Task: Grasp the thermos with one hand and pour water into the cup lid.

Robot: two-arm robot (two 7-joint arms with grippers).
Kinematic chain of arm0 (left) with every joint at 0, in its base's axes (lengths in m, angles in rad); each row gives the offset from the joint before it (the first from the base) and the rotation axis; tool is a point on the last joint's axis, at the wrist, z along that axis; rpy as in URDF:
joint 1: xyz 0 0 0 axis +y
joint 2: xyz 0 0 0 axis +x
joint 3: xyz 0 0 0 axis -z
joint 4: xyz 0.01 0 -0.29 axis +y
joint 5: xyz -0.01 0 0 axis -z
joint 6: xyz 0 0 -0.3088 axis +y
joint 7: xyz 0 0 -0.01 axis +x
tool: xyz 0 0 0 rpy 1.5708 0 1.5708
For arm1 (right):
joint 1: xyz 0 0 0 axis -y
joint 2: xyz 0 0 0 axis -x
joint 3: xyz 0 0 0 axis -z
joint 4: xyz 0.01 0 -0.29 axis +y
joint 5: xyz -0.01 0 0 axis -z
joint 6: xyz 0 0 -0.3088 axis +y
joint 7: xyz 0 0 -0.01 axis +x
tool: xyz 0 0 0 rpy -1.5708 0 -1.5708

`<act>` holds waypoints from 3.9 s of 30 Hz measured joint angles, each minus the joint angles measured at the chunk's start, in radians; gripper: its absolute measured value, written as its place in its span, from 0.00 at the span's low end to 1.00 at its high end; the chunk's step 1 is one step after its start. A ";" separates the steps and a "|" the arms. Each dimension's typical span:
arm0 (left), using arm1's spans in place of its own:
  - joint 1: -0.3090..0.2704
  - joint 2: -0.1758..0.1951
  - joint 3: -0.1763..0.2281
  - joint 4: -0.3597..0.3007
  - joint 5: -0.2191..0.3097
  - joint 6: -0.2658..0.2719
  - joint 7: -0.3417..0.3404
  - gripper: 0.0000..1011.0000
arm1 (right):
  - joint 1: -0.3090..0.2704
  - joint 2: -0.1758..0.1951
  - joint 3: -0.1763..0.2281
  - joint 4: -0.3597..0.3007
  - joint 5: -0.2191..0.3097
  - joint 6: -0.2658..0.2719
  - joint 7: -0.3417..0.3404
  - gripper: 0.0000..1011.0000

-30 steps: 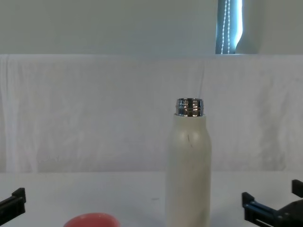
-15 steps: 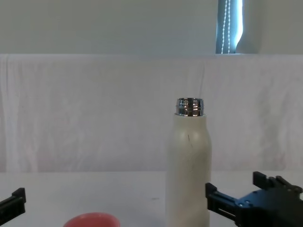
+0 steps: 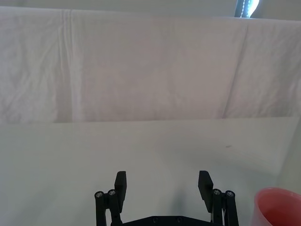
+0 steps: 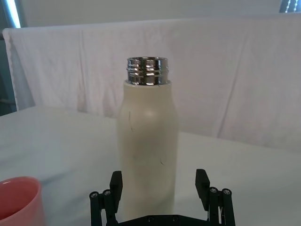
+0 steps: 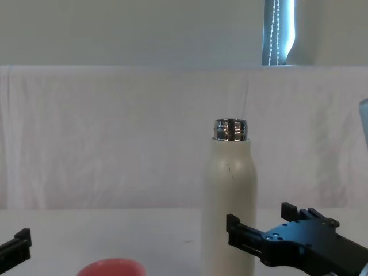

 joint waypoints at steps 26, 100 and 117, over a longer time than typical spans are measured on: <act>0.000 0.000 0.000 0.000 0.000 0.000 0.000 0.99 | 0.092 -0.015 -0.029 0.092 0.006 -0.001 0.027 0.99; 0.000 0.000 0.000 0.000 0.000 0.000 0.000 0.99 | 0.170 0.007 -0.061 0.060 0.008 0.098 0.034 0.95; 0.000 0.000 0.000 0.000 0.000 0.000 0.000 0.99 | 0.171 0.005 -0.061 0.064 0.008 0.096 0.034 0.95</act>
